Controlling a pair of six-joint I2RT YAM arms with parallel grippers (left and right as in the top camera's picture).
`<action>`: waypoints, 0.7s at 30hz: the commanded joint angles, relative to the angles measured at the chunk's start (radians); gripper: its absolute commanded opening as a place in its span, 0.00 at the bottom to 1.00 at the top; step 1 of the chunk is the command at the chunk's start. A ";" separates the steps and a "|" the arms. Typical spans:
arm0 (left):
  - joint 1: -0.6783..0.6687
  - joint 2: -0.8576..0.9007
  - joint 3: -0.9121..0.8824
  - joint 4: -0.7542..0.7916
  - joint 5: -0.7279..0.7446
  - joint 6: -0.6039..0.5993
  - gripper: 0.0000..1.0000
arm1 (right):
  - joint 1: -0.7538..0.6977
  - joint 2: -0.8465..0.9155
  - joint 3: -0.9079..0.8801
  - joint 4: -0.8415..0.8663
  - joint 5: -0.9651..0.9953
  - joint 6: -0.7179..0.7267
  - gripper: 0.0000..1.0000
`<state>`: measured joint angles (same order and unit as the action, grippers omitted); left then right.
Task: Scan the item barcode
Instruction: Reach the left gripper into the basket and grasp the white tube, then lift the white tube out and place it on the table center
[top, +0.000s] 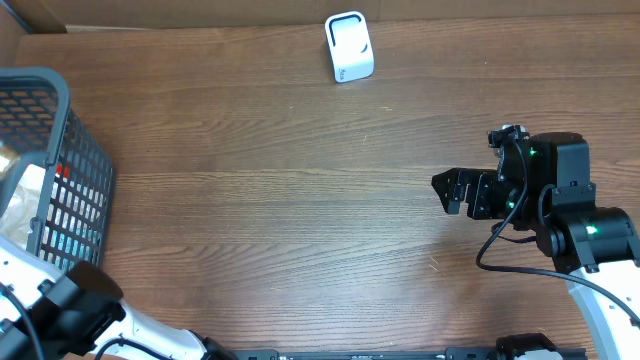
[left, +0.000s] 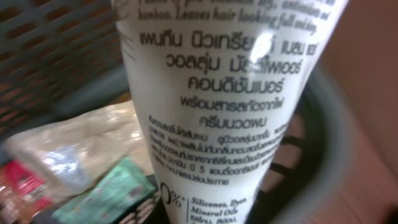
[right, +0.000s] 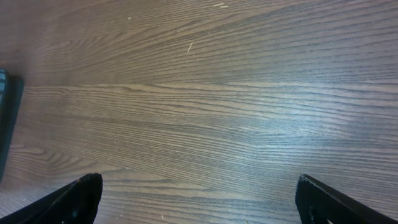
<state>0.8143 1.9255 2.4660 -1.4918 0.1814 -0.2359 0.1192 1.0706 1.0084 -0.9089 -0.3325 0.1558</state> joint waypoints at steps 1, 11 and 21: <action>-0.082 -0.100 0.098 -0.018 0.160 0.082 0.04 | 0.006 -0.002 0.027 0.006 0.010 -0.007 1.00; -0.462 -0.135 0.062 -0.175 0.149 0.083 0.05 | 0.006 -0.002 0.027 0.005 0.010 -0.007 1.00; -0.877 -0.120 -0.620 0.034 0.074 -0.042 0.04 | 0.006 0.018 0.026 0.005 0.010 -0.007 1.00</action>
<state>0.0280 1.8034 2.0220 -1.5547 0.2756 -0.2153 0.1196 1.0752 1.0088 -0.9085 -0.3321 0.1566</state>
